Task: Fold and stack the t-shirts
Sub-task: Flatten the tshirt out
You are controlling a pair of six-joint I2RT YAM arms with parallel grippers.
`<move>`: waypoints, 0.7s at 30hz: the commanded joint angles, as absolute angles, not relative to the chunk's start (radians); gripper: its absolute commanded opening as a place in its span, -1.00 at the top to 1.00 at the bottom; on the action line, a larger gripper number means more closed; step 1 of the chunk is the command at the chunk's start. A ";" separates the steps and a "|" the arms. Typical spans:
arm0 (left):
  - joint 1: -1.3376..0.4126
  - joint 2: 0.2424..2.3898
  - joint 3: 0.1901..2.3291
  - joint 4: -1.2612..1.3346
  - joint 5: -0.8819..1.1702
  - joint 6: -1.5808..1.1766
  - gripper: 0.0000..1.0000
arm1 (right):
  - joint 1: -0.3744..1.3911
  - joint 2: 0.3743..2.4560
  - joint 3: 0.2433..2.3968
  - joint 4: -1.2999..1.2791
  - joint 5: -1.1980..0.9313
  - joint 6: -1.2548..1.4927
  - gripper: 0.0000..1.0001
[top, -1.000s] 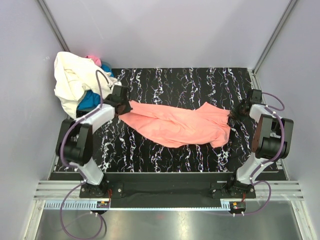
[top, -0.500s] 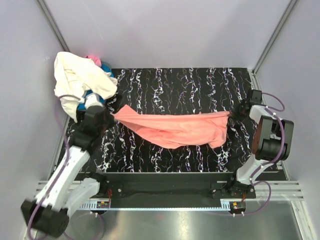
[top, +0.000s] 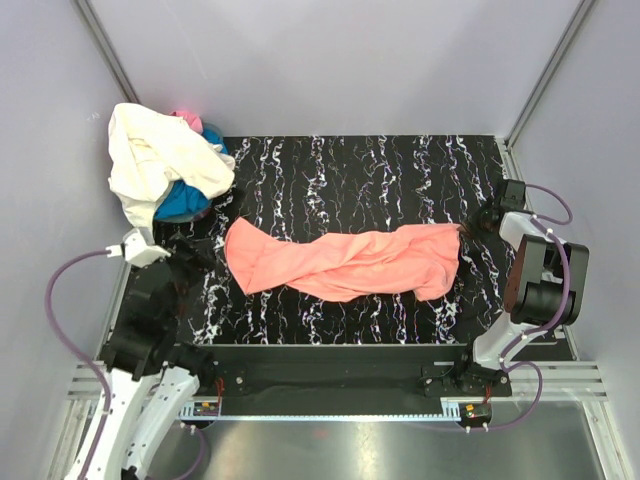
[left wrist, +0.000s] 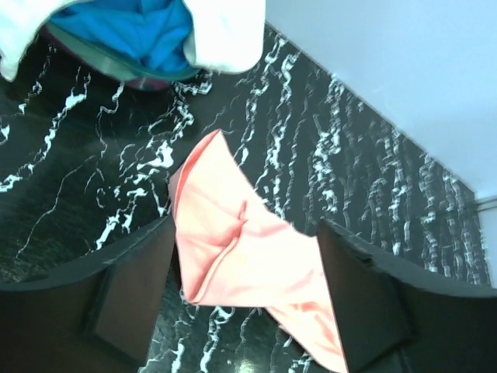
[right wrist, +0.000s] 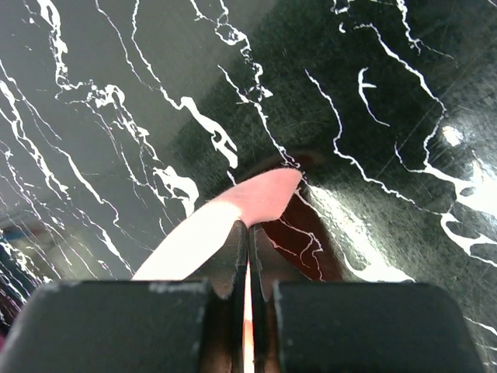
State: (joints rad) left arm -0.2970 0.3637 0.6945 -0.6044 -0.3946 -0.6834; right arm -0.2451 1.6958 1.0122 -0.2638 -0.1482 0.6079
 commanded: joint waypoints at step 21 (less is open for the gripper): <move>-0.331 1.041 0.437 -0.111 -0.232 -0.740 -0.68 | -0.245 1.640 0.983 -0.199 -0.198 0.615 1.00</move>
